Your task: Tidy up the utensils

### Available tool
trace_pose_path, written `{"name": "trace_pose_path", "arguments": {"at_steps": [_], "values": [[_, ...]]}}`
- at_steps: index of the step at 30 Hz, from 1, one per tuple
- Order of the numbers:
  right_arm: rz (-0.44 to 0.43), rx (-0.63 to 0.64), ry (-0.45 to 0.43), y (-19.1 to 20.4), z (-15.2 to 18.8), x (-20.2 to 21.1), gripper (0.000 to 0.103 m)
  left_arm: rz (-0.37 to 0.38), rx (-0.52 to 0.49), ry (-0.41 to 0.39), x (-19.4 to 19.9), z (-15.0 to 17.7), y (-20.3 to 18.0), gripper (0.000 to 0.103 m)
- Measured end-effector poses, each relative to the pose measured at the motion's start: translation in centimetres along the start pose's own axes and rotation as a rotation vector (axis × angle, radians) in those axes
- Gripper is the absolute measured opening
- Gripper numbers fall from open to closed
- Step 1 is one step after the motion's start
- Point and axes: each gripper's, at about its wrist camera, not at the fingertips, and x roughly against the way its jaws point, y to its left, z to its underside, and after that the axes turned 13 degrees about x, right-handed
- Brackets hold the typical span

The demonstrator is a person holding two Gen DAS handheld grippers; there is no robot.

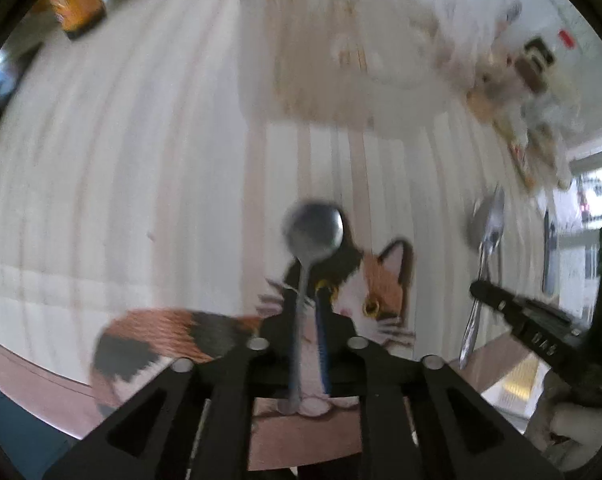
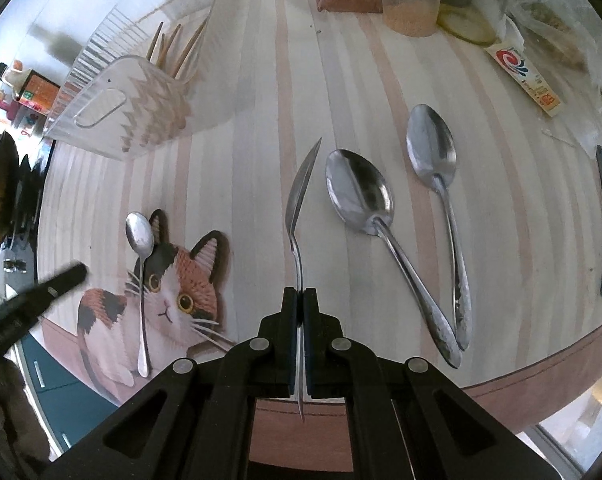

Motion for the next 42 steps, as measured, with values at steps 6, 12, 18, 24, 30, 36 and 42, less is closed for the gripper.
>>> {"name": "trace_pose_path", "arguments": {"at_steps": [6, 12, 18, 24, 30, 36, 42], "values": [[0.014, 0.001, 0.012, 0.5, 0.7, -0.7, 0.003, -0.084, -0.065, 0.012, -2.8, 1.9, -1.1, 0.019], [0.022, -0.009, 0.022, 0.3, 1.1, -1.2, 0.003, -0.121, -0.073, -0.031, -2.3, 2.1, -1.4, 0.0], [0.011, -0.019, 0.001, 0.4, 1.0, -0.9, 0.003, -0.076, -0.001, -0.057, 0.8, 1.4, -0.5, 0.0], [0.006, -0.029, 0.003, -0.7, 1.0, -0.8, 0.003, -0.168, 0.05, -0.049, -1.4, -0.4, -0.7, 0.026], [0.024, -0.038, 0.011, -1.5, 1.2, -0.8, 0.003, -0.266, -0.069, -0.101, -3.9, -0.2, -3.8, 0.06], [0.032, -0.058, 0.01, -2.3, 1.3, -0.6, 0.003, -0.354, -0.095, -0.148, -5.0, -1.2, -5.7, 0.041], [0.029, -0.056, 0.001, -2.1, 1.4, -0.5, 0.003, -0.344, -0.118, -0.138, -4.7, -2.1, -6.0, 0.001]]}}
